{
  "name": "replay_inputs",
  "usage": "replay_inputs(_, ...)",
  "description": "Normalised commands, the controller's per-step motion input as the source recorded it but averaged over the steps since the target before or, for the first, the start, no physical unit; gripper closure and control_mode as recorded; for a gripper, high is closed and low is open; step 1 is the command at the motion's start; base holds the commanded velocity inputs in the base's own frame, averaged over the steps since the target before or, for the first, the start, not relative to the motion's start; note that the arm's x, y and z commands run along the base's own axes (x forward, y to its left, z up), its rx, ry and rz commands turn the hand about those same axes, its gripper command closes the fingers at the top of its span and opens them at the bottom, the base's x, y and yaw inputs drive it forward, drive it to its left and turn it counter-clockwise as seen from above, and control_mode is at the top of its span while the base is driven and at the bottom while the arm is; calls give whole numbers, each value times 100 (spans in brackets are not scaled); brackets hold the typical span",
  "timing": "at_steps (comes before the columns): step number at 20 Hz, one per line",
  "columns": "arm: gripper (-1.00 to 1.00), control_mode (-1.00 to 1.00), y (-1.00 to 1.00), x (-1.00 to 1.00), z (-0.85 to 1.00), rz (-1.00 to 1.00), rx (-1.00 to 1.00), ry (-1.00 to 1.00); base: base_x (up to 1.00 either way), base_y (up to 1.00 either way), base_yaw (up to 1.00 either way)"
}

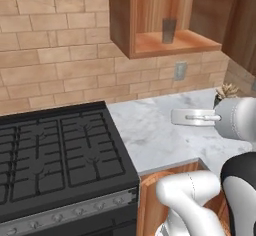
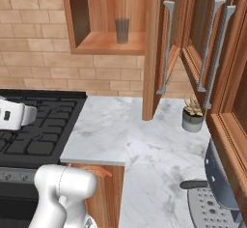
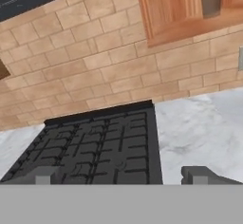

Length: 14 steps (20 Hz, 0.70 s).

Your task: There is a bowl on the dining counter. Grab a lemon wedge from the fridge and place it in the bowl. Then get the liquor bottle and glass cup from the cabinet and place them next to the bowl.

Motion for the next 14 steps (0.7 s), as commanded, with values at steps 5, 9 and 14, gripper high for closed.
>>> replay_inputs(5, -100, -100, -12, 39, 0, 9, 4, 10, 40, -8, 10)
replay_inputs(9, -100, -100, -2, 37, -1, 2, 0, 14, 0, 0, 0)
replay_inputs(14, -100, -100, -7, 46, 1, 3, 0, 4, 0, 0, 0)
